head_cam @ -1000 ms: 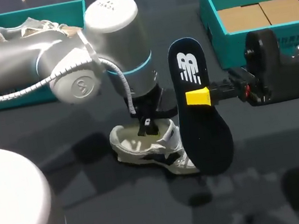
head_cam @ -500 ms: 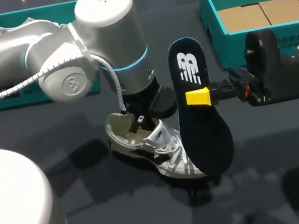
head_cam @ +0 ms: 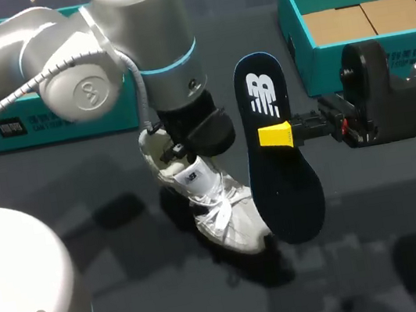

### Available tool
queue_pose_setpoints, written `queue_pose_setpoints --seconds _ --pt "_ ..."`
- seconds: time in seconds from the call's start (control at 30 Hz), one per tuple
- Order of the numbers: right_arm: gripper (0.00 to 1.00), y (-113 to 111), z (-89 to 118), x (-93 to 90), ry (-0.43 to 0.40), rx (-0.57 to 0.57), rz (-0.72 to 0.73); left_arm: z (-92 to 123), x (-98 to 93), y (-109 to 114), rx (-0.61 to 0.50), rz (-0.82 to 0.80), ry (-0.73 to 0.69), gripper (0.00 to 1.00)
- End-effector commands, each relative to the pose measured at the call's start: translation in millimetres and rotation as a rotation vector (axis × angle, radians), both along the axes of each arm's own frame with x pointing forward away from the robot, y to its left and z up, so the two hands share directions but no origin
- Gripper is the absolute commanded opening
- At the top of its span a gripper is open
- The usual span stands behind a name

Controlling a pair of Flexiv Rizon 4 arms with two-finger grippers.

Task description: Take the shoe out of the shoebox, open the shoe tongue, remove and reinsert the insole, then place the shoe into the shoebox

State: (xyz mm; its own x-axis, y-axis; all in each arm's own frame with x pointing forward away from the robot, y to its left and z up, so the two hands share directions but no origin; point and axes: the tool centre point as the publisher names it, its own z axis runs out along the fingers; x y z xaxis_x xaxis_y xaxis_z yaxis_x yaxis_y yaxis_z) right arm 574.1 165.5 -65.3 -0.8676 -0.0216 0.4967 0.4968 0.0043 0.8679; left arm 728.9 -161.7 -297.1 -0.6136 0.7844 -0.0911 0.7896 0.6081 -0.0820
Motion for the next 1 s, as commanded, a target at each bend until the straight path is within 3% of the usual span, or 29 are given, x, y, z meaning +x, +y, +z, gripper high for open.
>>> queue_pose_setpoints --seconds 0.03,0.2,0.43,1.0 --pt "0.0 1 -1 -1.3 0.0 -0.001 -0.003 8 -12.6 5 0.01 -0.07 -0.114 0.0" --pt "0.0 1 -1 -1.3 0.0 -0.001 -0.003 8 -12.6 5 0.01 -0.07 -0.114 0.0" --pt "0.0 1 -1 -1.3 0.0 -0.001 -0.003 13 -7.3 7 -0.02 -0.298 -0.122 0.0" --pt "0.0 1 -1 -1.3 0.0 -0.001 -0.003 -10 -16.3 -16 0.008 -0.518 -0.08 0.0"
